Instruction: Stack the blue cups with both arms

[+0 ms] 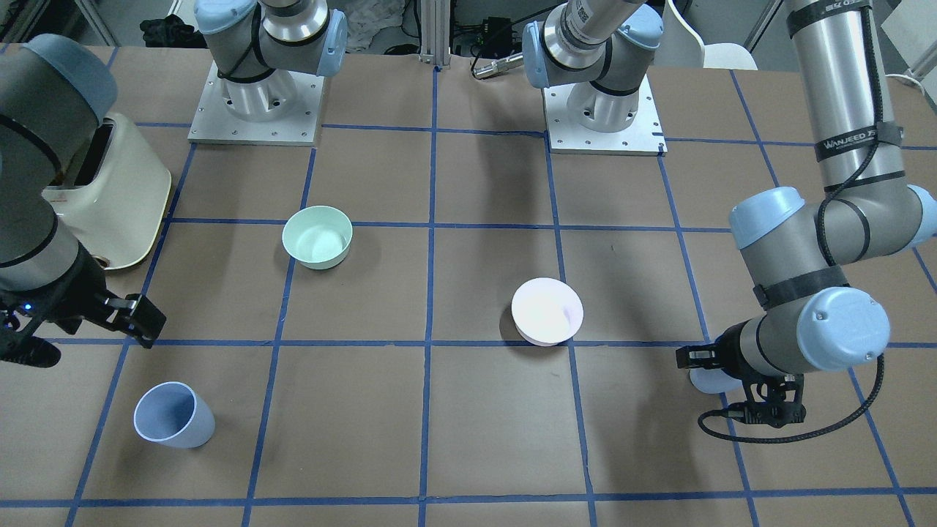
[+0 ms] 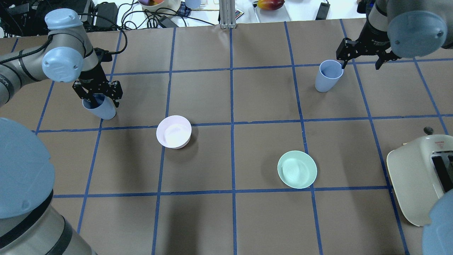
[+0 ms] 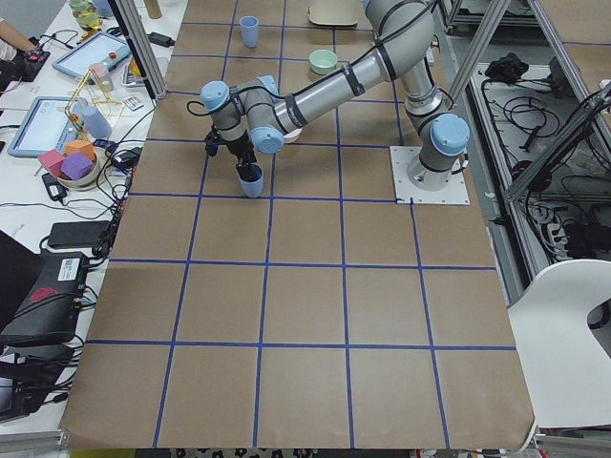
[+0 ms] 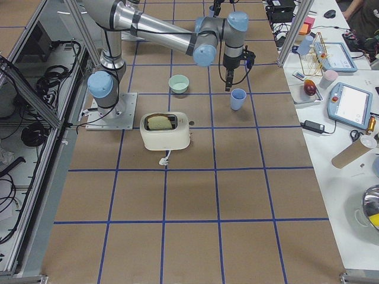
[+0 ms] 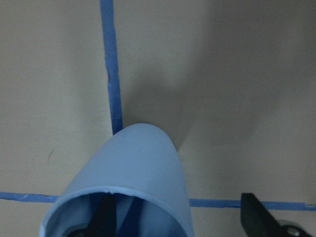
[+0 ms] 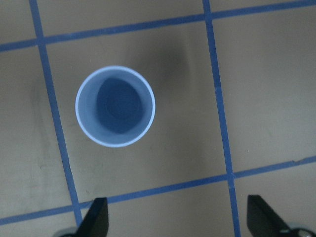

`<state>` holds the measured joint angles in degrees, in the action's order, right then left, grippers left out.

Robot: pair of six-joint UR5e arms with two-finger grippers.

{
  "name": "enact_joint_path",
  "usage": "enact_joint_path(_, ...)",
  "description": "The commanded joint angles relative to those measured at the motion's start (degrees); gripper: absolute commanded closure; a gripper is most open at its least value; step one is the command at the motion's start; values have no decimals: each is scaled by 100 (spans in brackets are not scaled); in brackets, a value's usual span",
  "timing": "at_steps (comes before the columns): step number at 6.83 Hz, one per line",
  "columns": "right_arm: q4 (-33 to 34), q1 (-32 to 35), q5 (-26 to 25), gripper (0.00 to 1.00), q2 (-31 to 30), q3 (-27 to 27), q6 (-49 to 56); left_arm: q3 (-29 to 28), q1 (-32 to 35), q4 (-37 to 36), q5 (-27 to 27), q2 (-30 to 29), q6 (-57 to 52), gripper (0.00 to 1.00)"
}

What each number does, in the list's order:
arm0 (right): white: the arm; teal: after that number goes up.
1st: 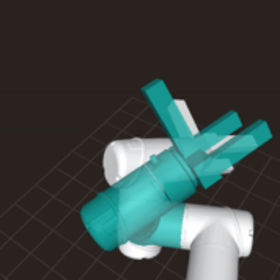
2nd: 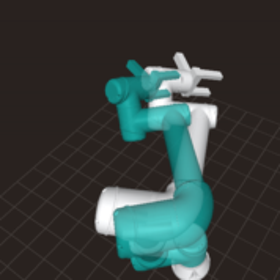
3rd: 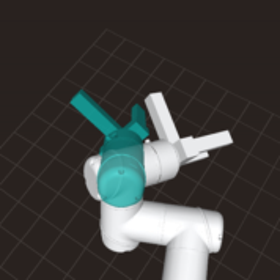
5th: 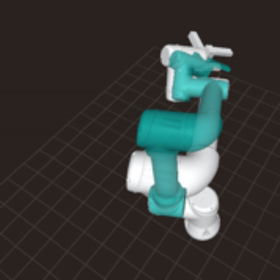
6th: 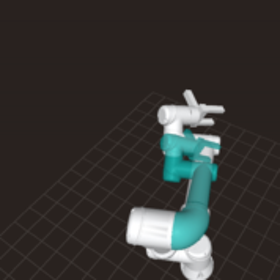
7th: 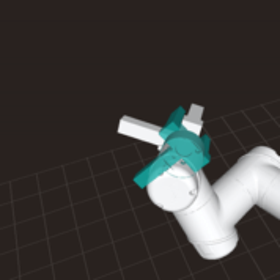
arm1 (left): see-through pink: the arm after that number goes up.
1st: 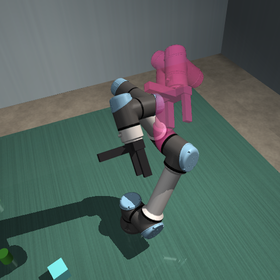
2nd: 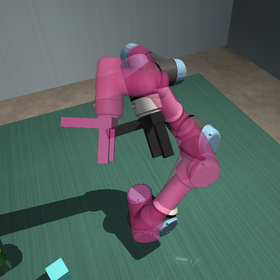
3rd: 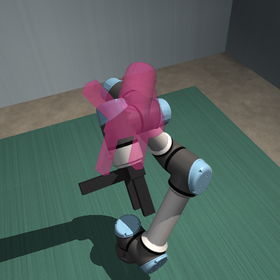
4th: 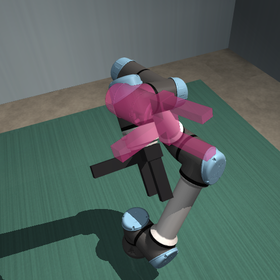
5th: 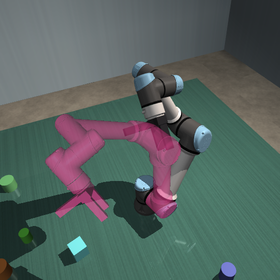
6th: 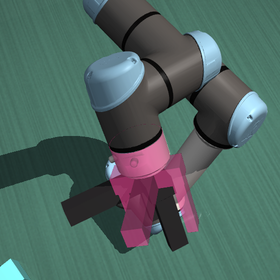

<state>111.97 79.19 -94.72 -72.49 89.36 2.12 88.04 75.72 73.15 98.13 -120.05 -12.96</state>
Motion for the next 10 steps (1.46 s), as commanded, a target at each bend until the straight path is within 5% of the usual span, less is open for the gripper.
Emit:
enact_joint_path(1, 457, -18, 15, 0, 610, -330, -10, -41, 4, -11, 13, 52, -4, 100)
enact_joint_path(4, 379, -18, 6, 0, 1070, -393, -80, -112, 266, -274, -40, 236, 74, 100)
enact_joint_path(8, 440, -18, 33, 0, 1421, -384, -63, -1631, 2256, -90, -828, -184, 2442, 100)
enact_joint_path(9, 457, -18, 241, 14, 1439, -367, -71, -1676, 2906, -238, -866, -342, 2926, 100)
enact_joint_path(10, 457, -18, 348, 52, 1448, -349, -71, -1711, 3357, -431, -875, -482, 3131, 100)
